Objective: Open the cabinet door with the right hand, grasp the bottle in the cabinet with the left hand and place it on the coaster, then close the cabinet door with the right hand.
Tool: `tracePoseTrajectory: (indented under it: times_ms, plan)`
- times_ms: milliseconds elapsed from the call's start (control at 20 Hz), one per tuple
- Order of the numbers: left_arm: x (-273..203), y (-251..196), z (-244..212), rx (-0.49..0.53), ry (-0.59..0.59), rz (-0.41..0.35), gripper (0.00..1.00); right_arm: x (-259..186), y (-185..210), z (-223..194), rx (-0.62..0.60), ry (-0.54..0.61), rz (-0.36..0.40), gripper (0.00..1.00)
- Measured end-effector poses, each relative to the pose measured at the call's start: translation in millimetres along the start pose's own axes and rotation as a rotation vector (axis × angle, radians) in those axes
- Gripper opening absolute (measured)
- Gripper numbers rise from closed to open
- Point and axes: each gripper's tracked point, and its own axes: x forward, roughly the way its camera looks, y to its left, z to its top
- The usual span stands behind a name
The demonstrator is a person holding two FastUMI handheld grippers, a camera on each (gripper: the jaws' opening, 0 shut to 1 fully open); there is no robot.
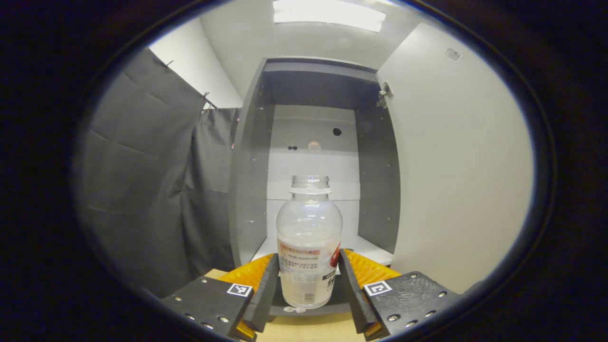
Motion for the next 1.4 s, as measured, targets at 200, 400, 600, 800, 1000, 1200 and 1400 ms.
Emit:
tracePoseTrajectory:
  times_ms: [200, 400, 600, 800, 1000, 1200, 1400]
  plan:
    - [-59.1, -3.5, -27.7, 0.021, 0.001, 0.002, 0.70, -4.5, 3.9, -5.3, 0.020, -0.001, 0.043, 0.94]
    - [-104.6, -0.4, -60.6, 0.020, 0.035, 0.020, 0.73, -5.9, 7.8, -9.5, 0.026, 0.000, 0.064, 0.94]
    - [-141.3, 3.8, -86.3, 0.004, 0.041, 0.025, 0.70, -5.9, 12.1, -12.4, 0.028, 0.000, 0.076, 0.94]
    - [-173.1, 16.3, -118.8, -0.028, 0.063, 0.048, 0.70, -3.9, 13.3, -17.4, 0.005, -0.003, 0.069, 0.94]
    - [-203.9, 25.4, -152.9, -0.037, 0.106, 0.070, 0.70, 1.3, 17.8, -21.0, 0.020, -0.004, 0.065, 0.91]
    - [-215.2, 26.2, -192.2, -0.048, 0.122, 0.059, 0.70, 5.4, 15.3, -27.3, -0.007, 0.004, 0.047, 0.95]
    - [-221.7, 24.9, -239.7, -0.077, 0.171, 0.056, 0.70, 10.0, 21.3, -46.0, -0.037, 0.057, 0.045, 0.95]
